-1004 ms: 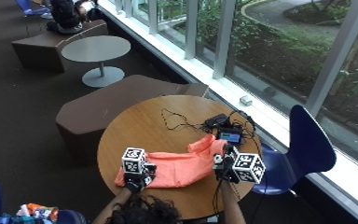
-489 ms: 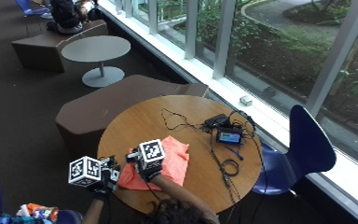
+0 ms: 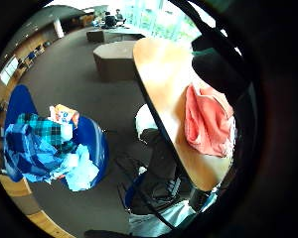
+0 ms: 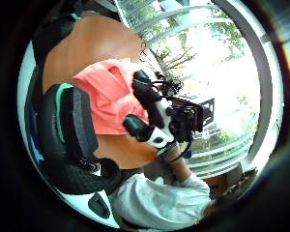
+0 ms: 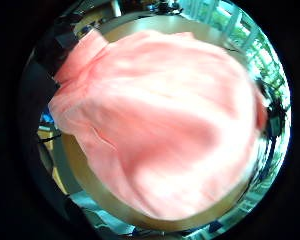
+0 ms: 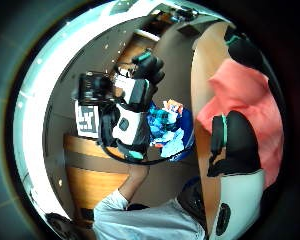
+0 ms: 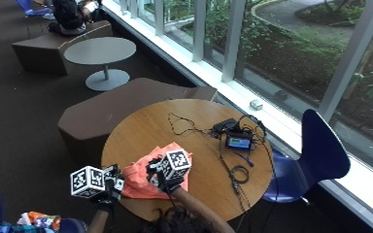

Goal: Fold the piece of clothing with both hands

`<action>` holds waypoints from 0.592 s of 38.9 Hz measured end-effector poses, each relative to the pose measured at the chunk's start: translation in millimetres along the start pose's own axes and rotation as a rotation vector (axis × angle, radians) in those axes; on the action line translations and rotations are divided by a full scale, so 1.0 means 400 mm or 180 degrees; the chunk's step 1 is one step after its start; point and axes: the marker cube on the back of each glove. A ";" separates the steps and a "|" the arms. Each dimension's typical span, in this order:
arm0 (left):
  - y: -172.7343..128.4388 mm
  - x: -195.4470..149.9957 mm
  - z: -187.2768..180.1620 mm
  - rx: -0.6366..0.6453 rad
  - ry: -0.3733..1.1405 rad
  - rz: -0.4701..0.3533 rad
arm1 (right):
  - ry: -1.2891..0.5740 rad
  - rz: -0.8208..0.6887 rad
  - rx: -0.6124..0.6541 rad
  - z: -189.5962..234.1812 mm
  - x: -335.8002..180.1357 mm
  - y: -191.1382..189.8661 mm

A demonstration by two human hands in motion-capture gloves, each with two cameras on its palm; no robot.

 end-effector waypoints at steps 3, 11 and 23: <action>0.000 0.018 0.012 -0.0028 -0.0114 0.0061 | 0.0467 0.0182 0.0232 -0.060 0.038 0.029; 0.010 0.131 0.046 -0.0204 -0.0662 0.0431 | 0.1634 0.0675 0.0232 -0.203 0.195 0.105; 0.049 0.236 0.064 -0.0521 -0.1052 0.0765 | 0.1847 0.1028 -0.0475 -0.267 0.226 0.213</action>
